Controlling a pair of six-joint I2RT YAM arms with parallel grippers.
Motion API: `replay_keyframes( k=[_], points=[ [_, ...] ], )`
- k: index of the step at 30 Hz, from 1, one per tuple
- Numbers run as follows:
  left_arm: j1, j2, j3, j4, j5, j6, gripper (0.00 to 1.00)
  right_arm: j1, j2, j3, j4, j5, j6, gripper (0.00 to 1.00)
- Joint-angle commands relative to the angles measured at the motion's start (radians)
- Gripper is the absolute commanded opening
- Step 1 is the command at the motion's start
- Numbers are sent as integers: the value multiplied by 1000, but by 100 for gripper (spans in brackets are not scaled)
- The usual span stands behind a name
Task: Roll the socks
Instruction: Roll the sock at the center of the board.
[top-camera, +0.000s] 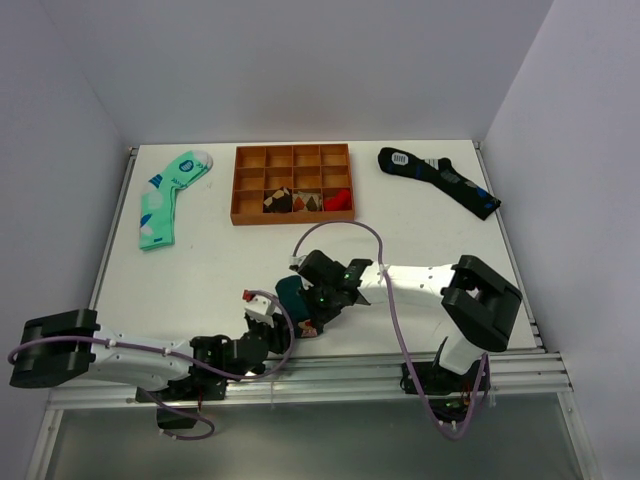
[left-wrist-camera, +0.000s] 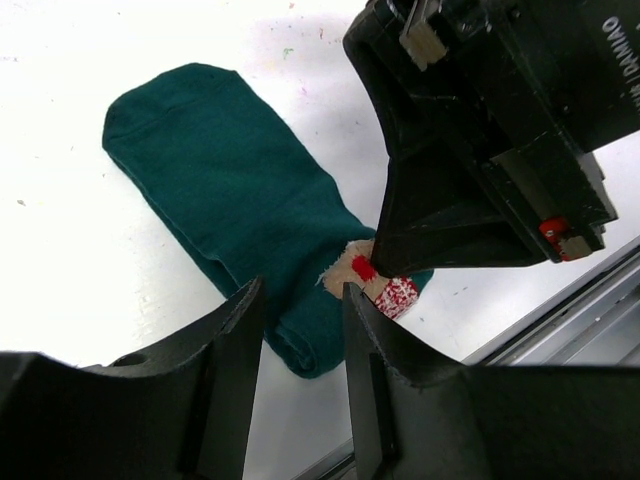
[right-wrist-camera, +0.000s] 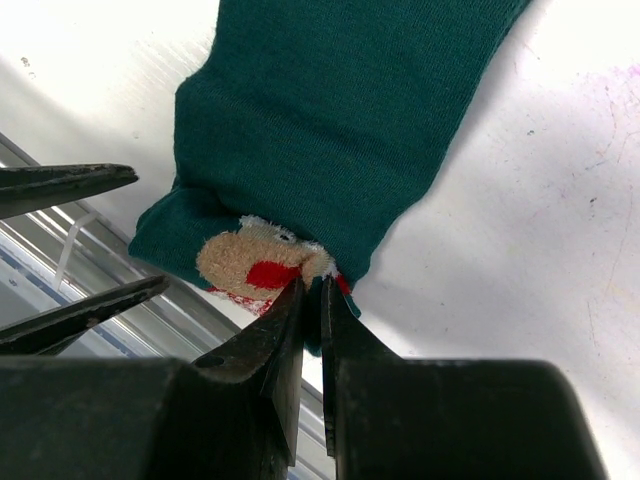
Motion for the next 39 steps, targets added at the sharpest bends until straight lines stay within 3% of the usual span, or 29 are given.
replay_keyframes(
  k=[1,13,30,34,39],
  points=[
    [-8,23,-13,80,-4,-10,43,-6,21,28,-43,4,-18,10],
    [-8,71,-40,171,56,0,42,-4,28,42,-56,10,-20,10],
    [-7,161,-53,183,24,-88,41,-7,23,37,-41,-3,-23,10],
    [-8,172,-56,174,14,-128,33,-7,12,26,-20,-13,-18,10],
    [-8,195,-42,139,14,-162,14,-7,5,11,3,-14,-11,10]
  ],
)
